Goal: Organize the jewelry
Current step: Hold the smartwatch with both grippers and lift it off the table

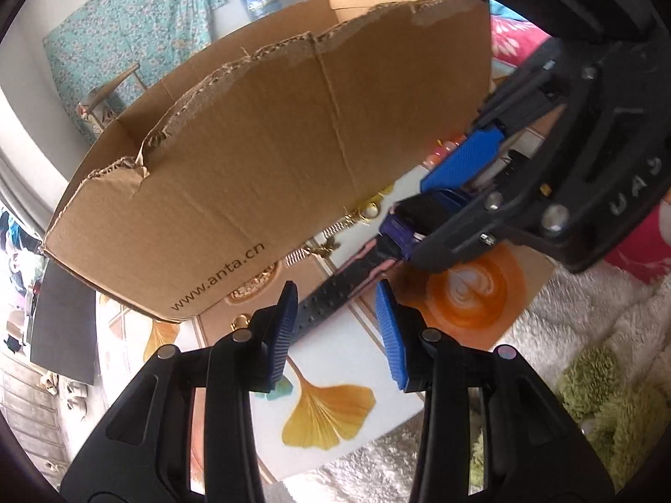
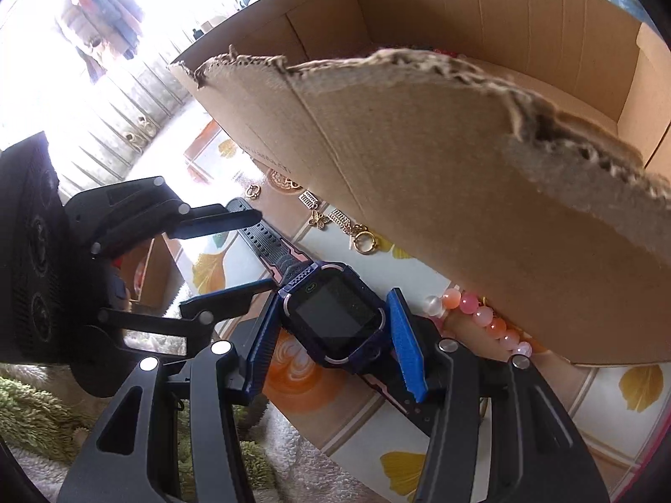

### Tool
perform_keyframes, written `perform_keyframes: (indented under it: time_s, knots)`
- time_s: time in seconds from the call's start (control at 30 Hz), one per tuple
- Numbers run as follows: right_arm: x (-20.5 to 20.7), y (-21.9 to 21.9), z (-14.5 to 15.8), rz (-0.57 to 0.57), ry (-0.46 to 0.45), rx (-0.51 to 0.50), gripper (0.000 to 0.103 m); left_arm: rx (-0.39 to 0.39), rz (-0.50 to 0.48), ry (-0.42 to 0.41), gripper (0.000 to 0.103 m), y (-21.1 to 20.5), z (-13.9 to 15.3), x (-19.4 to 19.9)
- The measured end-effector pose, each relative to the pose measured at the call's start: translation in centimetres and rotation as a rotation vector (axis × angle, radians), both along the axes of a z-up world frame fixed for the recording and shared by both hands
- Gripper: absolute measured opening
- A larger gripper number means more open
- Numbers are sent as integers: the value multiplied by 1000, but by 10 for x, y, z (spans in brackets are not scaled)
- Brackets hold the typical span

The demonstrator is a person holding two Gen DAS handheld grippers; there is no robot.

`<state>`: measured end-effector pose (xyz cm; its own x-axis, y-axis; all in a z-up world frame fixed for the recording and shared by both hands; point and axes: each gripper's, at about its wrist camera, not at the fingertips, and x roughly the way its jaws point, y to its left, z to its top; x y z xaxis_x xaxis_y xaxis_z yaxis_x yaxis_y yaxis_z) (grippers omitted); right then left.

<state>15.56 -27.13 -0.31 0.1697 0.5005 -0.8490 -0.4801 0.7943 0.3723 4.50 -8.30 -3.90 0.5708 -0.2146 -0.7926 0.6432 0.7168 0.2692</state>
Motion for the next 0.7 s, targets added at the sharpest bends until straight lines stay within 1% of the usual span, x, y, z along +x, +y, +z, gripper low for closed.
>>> perform_keyframes:
  time_s: [0.1,0.17,0.3,0.37,0.43,0.47,0.53,0.7]
  knots:
    - [3,-7,-3,-7,1,18,50,-7,35,-3,36,5,0,8]
    - [4,-13,-4,-10,-2,25,50,-3,48,-7,30,9,0,10]
    - [2,-18,-4,-8,-5,34,50,12,74,-24,25,18,-1,10]
    - [2,-20,-3,-8,-7,35,50,9,86,-20,17,20,-2,11]
    - [-1,-21,-2,-7,-21,24,50,-1,97,-15,12,22,-2,11]
    - [-3,-20,-1,-5,-34,12,50,-9,102,-17,9,23,0,12]
    - [-9,-18,1,2,-63,-14,50,-37,110,-11,8,24,5,12]
    - [-25,-17,6,18,-121,-65,50,-130,130,45,7,29,17,15]
